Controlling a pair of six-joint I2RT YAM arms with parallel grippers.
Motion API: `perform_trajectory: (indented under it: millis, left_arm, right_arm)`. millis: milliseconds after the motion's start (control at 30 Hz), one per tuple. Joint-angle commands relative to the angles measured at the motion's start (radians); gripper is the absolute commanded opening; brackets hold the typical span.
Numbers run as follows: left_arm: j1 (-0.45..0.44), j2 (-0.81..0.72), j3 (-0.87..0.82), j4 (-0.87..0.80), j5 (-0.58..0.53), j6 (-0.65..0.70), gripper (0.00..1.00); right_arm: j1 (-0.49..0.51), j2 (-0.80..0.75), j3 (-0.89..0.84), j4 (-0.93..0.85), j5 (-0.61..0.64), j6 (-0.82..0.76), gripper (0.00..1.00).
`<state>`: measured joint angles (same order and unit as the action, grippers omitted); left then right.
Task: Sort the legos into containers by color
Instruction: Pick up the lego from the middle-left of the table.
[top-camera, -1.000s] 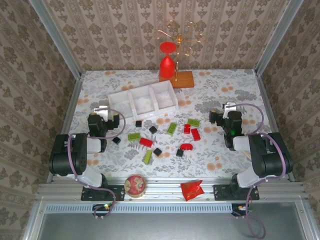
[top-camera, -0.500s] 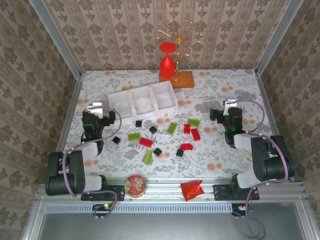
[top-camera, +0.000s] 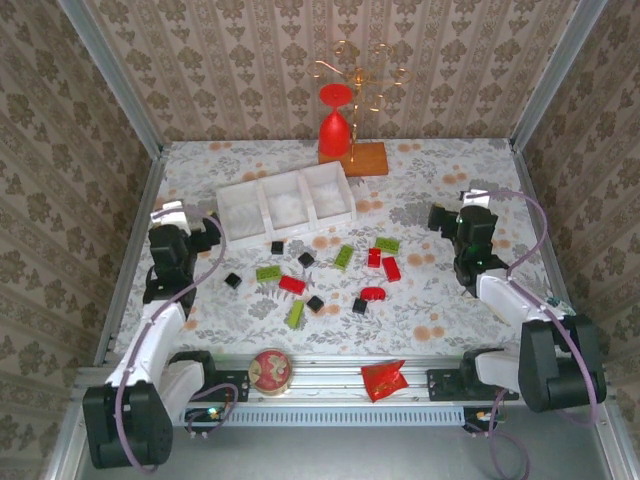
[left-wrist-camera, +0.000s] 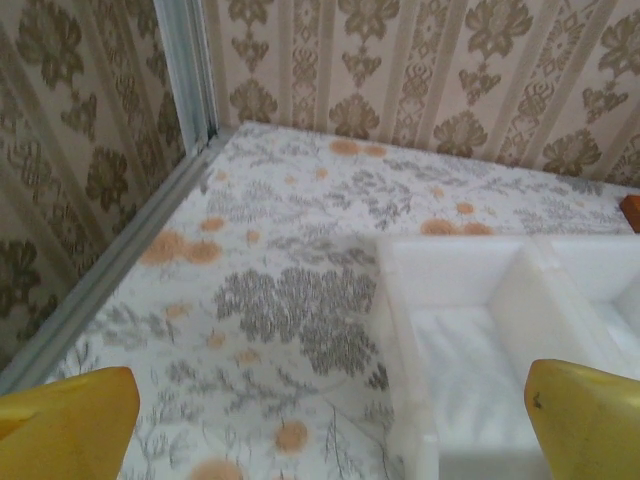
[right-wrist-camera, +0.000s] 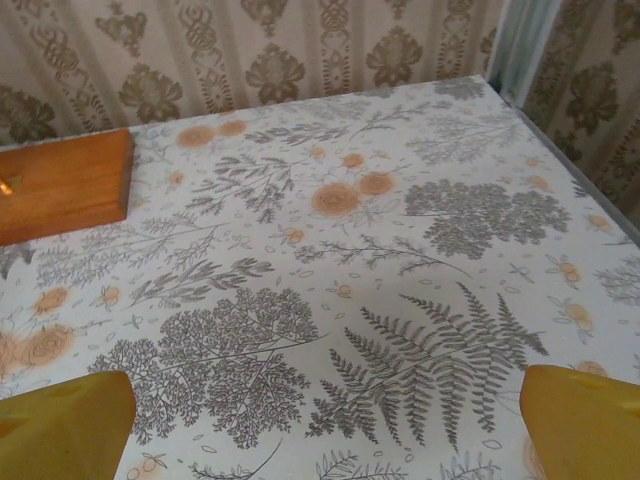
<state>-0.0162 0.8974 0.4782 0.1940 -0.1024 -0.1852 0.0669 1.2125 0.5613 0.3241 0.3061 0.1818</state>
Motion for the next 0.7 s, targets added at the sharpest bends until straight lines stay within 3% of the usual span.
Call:
perform_trajectory:
  millis: [0, 300, 533, 667]
  left_arm:
    - [-0.022, -0.063, 0.013, -0.258, -0.047, -0.127, 1.0]
    - [-0.14, -0.101, 0.04, -0.561, -0.082, -0.272, 1.0]
    - [-0.305, 0.01, 0.065, -0.642, -0.146, -0.351, 1.0]
    - [-0.357, 0.094, 0.087, -0.671, -0.212, -0.39, 0.97]
  right_arm:
    - [0.013, -0.048, 0.051, -0.188, 0.08, 0.125, 1.0]
    - [0.08, -0.091, 0.108, -0.381, 0.147, 0.212, 1.0]
    - [0.118, -0.077, 0.17, -0.49, 0.183, 0.269, 1.0]
    - [0.12, -0.051, 0.195, -0.518, 0.164, 0.286, 1.0]
